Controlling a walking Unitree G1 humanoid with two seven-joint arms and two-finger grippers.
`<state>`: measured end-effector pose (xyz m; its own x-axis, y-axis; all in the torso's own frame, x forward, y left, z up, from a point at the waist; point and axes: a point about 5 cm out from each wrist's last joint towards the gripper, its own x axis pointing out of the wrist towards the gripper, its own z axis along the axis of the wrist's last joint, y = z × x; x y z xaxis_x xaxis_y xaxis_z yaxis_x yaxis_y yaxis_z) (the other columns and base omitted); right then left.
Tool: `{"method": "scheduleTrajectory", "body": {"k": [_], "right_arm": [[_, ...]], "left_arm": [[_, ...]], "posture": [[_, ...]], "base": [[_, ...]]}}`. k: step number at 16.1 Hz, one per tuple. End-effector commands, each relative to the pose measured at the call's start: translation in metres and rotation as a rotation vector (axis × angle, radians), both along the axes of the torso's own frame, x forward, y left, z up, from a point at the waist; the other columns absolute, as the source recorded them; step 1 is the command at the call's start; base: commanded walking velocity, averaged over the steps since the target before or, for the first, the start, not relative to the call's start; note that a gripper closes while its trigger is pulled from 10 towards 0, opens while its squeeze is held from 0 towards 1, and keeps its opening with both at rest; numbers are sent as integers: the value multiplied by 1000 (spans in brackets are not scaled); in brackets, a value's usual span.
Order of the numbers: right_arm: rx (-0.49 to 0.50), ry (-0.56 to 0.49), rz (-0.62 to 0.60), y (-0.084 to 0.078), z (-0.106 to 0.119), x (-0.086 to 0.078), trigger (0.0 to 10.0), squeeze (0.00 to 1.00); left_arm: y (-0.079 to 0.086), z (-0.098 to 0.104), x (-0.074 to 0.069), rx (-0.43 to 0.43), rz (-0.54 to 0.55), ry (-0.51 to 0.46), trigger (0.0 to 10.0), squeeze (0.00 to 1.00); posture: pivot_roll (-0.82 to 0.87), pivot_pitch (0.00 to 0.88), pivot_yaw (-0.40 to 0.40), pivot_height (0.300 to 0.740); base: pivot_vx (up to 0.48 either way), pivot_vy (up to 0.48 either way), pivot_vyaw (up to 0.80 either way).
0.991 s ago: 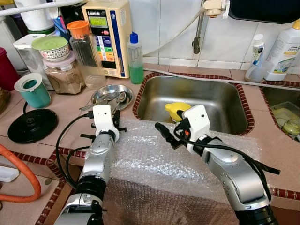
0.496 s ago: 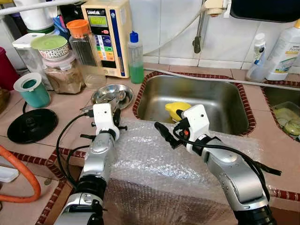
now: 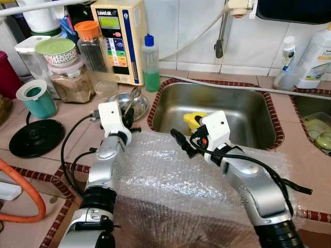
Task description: Kitchen organization
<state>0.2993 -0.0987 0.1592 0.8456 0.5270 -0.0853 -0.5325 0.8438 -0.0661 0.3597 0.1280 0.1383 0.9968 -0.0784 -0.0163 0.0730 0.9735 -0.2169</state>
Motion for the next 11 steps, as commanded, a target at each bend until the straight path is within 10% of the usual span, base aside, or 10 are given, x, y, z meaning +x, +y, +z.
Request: {"method": "scheduleTrajectory", "body": {"k": [1,8,11], "right_arm": [[36,-12,-29,-4,7,5,10000,0],[214,29,-143,-17,13,18,10000,0],[529,92,-190,-24,29,28,10000,0]], "left_arm": [[-3,14,2,7,-29,-62,0,0],[-33,36,-15,-64,-294,-242,0,0],[-48,30,-26,10,-404,-276,0,0]], "posture": [[-52,0,96,740],[-47,0,96,740],[-49,0,102,740]], "base": [[0,0,0],[0,0,0],[0,0,0]]}}
